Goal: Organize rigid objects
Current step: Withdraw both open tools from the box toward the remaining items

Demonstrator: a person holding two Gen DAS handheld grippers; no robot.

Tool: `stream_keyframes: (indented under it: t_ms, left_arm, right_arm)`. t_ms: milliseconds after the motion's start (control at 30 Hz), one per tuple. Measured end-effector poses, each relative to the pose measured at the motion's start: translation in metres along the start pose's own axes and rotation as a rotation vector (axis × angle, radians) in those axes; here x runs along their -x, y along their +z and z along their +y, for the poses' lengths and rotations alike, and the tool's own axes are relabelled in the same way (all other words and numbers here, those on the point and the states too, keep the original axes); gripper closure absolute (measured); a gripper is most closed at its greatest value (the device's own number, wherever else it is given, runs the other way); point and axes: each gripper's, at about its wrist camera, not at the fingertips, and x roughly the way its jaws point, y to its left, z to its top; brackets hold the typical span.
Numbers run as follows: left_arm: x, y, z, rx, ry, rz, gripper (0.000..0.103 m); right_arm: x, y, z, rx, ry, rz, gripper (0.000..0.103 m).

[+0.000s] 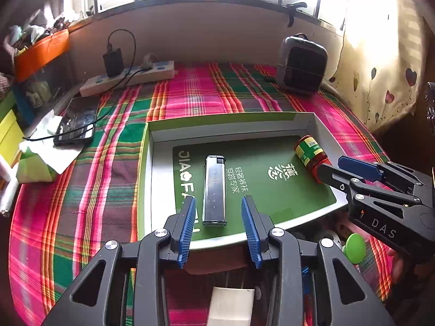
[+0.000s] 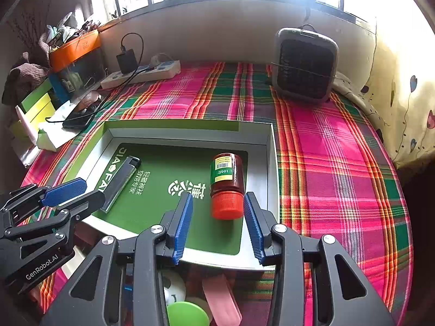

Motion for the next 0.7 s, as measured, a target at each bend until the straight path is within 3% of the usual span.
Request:
stream_keyframes:
  t_ms: [700]
  left_arm:
    - [0.044, -0.04, 0.016, 0.032, 0.024, -0.045, 0.068]
  right_arm:
    - [0.048, -0.036, -0.018, -0.086, -0.006, -0.062, 0.063]
